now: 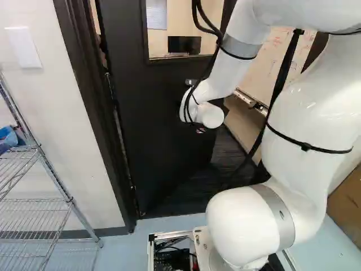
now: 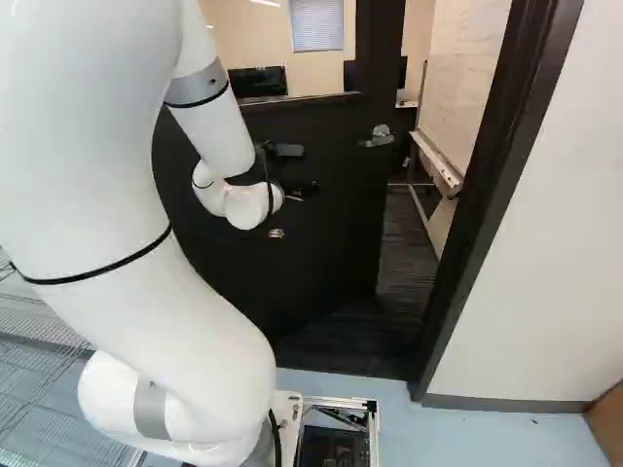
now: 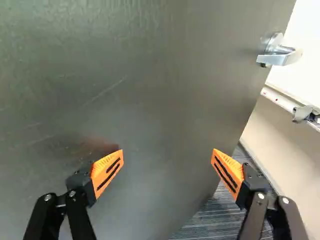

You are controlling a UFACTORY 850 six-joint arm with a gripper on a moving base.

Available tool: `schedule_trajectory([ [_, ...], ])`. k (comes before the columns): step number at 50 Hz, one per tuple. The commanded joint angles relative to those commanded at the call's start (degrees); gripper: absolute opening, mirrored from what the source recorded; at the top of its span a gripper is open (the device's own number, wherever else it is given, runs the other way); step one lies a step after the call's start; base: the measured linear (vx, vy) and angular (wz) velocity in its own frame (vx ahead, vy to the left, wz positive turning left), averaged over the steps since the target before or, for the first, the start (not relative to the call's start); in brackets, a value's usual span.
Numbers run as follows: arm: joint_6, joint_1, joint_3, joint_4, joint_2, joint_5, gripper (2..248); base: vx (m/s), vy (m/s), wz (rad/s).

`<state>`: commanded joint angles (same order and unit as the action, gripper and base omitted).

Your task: Open the door and move inside

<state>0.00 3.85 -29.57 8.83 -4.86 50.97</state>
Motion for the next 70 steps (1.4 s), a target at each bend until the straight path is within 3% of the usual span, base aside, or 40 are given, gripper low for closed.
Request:
schedule_trajectory([
  [70, 0.0, 8.2, -13.0, 0.5, -11.6, 0.3, 247, 0.0, 0.0, 0.0],
])
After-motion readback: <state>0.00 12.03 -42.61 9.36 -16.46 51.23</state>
